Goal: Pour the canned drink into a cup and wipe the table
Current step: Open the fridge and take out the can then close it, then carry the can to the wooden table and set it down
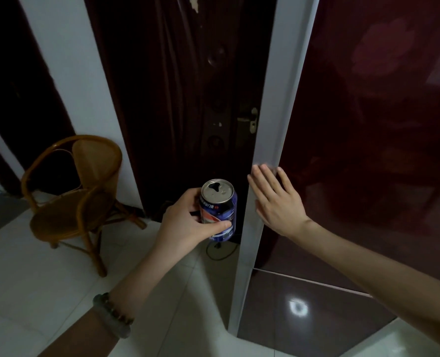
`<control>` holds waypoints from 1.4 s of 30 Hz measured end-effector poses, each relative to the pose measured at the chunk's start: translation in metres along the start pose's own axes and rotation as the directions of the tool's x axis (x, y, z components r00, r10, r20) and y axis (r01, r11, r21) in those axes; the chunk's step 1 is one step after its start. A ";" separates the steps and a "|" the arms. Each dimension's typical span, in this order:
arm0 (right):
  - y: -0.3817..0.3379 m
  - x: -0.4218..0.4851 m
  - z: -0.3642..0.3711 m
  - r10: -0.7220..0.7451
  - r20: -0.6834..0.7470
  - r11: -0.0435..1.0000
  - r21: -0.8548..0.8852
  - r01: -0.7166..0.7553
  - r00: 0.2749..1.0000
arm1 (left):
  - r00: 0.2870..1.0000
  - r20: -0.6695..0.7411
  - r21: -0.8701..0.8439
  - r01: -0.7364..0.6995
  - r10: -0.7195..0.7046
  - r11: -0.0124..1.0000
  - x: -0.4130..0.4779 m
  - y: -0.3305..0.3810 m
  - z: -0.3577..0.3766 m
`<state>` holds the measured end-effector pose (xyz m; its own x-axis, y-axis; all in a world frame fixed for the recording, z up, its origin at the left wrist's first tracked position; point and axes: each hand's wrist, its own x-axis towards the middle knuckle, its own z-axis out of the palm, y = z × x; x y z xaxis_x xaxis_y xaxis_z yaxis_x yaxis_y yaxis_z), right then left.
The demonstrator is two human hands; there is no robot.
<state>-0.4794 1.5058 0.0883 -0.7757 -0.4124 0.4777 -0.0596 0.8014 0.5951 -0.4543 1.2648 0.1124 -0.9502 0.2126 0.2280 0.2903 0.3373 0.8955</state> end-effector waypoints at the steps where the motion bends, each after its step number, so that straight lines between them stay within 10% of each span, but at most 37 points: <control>1: 0.001 0.004 0.004 0.007 0.011 1.000 -0.007 -0.007 1.000 | 1.000 0.018 -0.005 -0.008 0.008 1.000 0.009 -0.003 0.000; 11: -0.005 0.011 0.021 0.061 -0.005 0.997 -0.038 -0.061 0.998 | 0.948 0.258 -0.104 -0.165 0.187 0.981 0.102 -0.028 -0.003; 20: -0.064 0.018 -0.002 0.355 0.161 0.891 0.239 -0.385 0.921 | 0.738 0.556 -0.218 -0.314 0.382 0.924 0.166 -0.034 -0.013; 22: -0.085 0.020 -0.018 0.492 0.318 0.720 0.374 -0.584 0.810 | 0.669 0.617 -0.252 -0.331 0.414 0.909 0.172 -0.036 -0.013; 25: -0.112 0.027 -0.045 0.579 0.681 0.099 0.488 -0.867 0.449 | 0.572 0.688 -0.306 -0.329 0.446 0.893 0.176 -0.042 -0.010; 28: -0.130 0.024 -0.064 0.429 0.889 -0.621 0.420 -0.661 0.162 | 0.474 0.747 -0.355 -0.307 0.466 0.883 0.173 -0.047 0.000; 30: -0.143 0.016 -0.078 0.378 0.926 -0.844 0.349 -0.407 0.009 | 0.398 0.781 -0.387 -0.297 0.481 0.873 0.166 -0.049 0.007; 42: -0.204 -0.046 -0.184 0.345 0.887 -0.903 0.403 0.150 -0.306 | -0.088 0.813 -0.578 -0.246 0.576 0.778 0.068 -0.018 0.036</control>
<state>-0.3156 1.2817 0.0638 -0.3403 0.7871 -0.5145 -0.3159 -0.6110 -0.7258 -0.5203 1.3061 0.0981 0.3428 0.9209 0.1855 0.3940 -0.3202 0.8615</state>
